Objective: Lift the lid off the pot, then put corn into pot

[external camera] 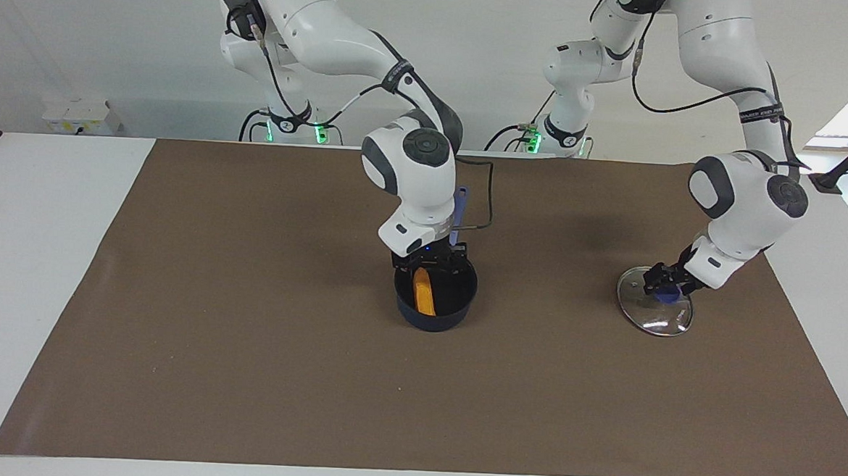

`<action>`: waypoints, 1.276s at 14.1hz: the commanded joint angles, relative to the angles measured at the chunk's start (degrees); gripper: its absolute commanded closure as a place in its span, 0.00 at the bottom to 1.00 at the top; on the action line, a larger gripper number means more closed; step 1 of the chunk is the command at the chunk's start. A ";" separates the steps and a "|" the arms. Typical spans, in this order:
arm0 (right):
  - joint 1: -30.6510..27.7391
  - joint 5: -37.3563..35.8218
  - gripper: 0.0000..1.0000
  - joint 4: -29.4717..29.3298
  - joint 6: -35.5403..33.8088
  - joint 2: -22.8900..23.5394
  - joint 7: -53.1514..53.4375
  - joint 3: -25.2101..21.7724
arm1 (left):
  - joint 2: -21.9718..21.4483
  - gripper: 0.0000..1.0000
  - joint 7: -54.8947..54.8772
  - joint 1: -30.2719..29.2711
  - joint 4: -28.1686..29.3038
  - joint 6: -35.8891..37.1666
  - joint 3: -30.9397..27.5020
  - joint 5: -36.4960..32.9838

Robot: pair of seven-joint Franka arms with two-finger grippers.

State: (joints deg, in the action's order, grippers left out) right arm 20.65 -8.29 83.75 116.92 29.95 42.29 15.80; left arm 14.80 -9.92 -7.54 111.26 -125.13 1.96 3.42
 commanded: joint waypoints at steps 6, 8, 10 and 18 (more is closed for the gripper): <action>-13.95 -2.26 0.00 -1.30 -24.07 -15.08 -18.98 0.37 | -5.73 0.00 7.10 4.37 -13.25 17.62 -0.47 -0.87; -18.87 -2.17 0.00 -1.22 -30.40 -18.95 -23.10 0.38 | -9.77 0.00 7.11 4.55 -13.61 21.22 -0.38 -0.96; -23.36 -1.73 0.00 -1.04 -33.06 -21.51 -30.82 0.38 | -13.20 0.00 7.19 4.64 -13.53 25.69 -0.20 -0.96; -20.58 5.92 0.00 10.91 -28.50 -30.30 -38.68 -12.44 | -20.07 0.00 11.85 10.78 -9.93 35.39 -0.38 -4.20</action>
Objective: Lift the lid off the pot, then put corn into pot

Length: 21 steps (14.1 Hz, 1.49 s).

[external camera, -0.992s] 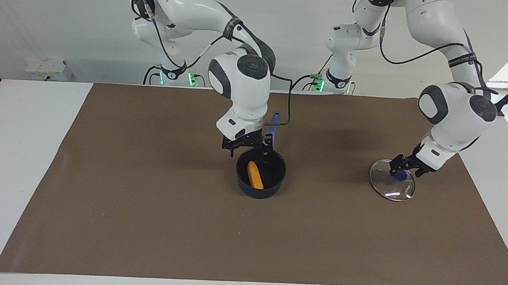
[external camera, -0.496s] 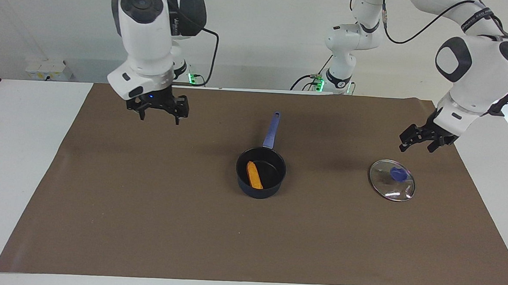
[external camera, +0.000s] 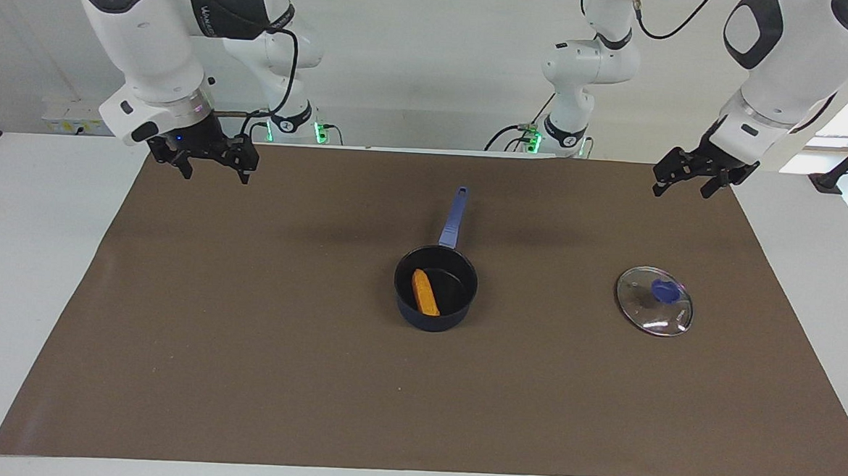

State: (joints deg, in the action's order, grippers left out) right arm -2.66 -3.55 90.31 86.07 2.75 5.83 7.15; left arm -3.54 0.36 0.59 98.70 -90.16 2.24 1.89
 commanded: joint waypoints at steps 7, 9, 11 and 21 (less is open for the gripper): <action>3.28 1.62 0.00 6.55 3.14 -3.28 -2.32 -4.87 | 0.82 0.00 2.63 2.66 -3.78 2.18 -0.66 -2.41; 2.92 1.80 0.00 6.46 3.23 -3.01 -2.32 -4.87 | 0.73 0.00 2.63 2.31 -3.78 1.74 -0.57 -2.24; 2.92 1.80 0.00 6.19 3.23 -3.01 -2.32 -4.87 | 0.73 0.00 2.63 2.31 -3.69 1.74 -0.40 -2.24; 1.95 4.87 0.00 5.14 3.14 -3.10 -3.02 -4.87 | 0.64 0.00 2.81 2.83 -1.49 -1.16 -0.40 -2.06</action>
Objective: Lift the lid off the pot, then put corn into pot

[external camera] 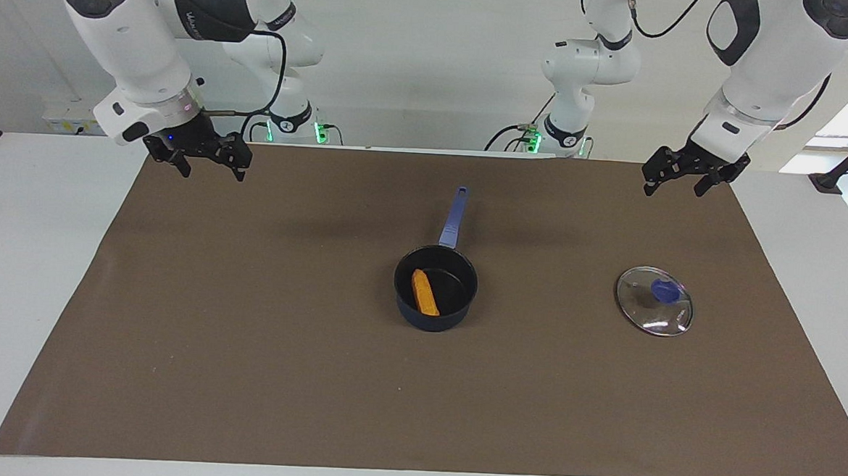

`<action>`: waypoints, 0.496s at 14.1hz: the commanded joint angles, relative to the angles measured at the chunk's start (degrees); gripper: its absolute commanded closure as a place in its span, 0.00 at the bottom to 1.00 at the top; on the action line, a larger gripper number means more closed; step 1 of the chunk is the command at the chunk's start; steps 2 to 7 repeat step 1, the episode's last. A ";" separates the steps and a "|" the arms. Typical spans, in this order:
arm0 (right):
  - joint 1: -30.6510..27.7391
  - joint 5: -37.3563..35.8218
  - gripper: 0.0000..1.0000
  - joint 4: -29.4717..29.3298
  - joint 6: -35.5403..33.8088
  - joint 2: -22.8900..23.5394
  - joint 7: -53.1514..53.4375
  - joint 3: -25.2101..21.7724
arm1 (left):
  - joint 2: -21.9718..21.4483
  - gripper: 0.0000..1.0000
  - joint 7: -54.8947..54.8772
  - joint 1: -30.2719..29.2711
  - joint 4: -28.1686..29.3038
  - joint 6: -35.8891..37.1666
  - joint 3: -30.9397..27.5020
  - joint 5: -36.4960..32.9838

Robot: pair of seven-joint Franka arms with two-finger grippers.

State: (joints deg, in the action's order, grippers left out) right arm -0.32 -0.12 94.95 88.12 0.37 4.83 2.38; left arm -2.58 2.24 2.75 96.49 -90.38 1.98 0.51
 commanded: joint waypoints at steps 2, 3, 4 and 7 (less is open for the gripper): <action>-0.29 1.43 0.00 0.24 1.09 -0.72 -1.93 -0.10 | -0.32 0.00 0.92 0.68 0.72 -0.86 -0.13 -0.69; -0.29 1.43 0.00 0.24 1.09 -0.72 -1.93 -0.10 | -0.32 0.00 0.92 0.68 0.72 -0.86 -0.13 -0.69; -0.29 1.43 0.00 0.24 1.09 -0.72 -1.93 -0.10 | -0.32 0.00 0.92 0.68 0.72 -0.86 -0.13 -0.69; -0.29 1.43 0.00 0.24 1.09 -0.72 -1.93 -0.10 | -0.32 0.00 0.92 0.68 0.72 -0.86 -0.13 -0.69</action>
